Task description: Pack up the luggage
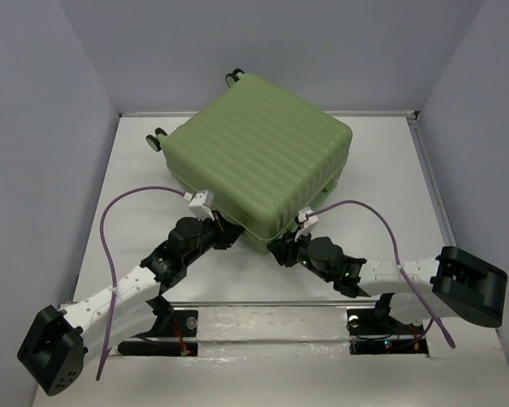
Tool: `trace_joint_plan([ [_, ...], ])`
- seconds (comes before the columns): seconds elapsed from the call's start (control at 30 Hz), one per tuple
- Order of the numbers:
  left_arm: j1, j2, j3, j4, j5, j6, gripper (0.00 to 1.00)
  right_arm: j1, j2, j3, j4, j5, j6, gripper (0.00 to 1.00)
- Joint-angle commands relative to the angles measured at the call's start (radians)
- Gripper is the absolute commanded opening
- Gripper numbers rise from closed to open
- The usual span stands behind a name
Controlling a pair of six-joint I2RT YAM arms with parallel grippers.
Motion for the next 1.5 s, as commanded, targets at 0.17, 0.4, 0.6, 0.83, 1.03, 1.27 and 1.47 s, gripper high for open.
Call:
trace_joint_plan([
  [0.17, -0.052, 0.019, 0.003, 0.13, 0.0, 0.005, 0.06, 0.074, 0.017, -0.028, 0.362, 0.2, -0.001, 0.07],
  [0.4, -0.061, 0.105, 0.066, 0.208, 0.003, 0.002, 0.06, 0.26, 0.019, 0.046, 0.178, 0.26, 0.002, 0.07],
  [0.6, -0.098, 0.239, 0.14, 0.262, 0.028, 0.008, 0.06, 0.41, 0.126, 0.219, -0.038, 0.337, -0.013, 0.07],
  [0.83, -0.115, 0.306, 0.195, 0.256, 0.055, 0.031, 0.06, 0.453, 0.304, 0.486, -0.186, 0.347, -0.072, 0.07],
  [1.03, -0.114, 0.211, 0.217, 0.091, -0.037, 0.1, 0.06, 0.444, 0.283, 0.422, -0.121, 0.378, -0.026, 0.07],
  [1.27, -0.048, 0.035, 0.405, -0.255, -0.219, 0.142, 0.63, 0.444, 0.085, 0.183, -0.166, 0.395, 0.146, 0.07],
  [1.47, 0.177, 0.033, 0.585, -0.359, -0.137, 0.149, 0.78, 0.43, -0.12, 0.075, -0.275, 0.45, 0.215, 0.08],
])
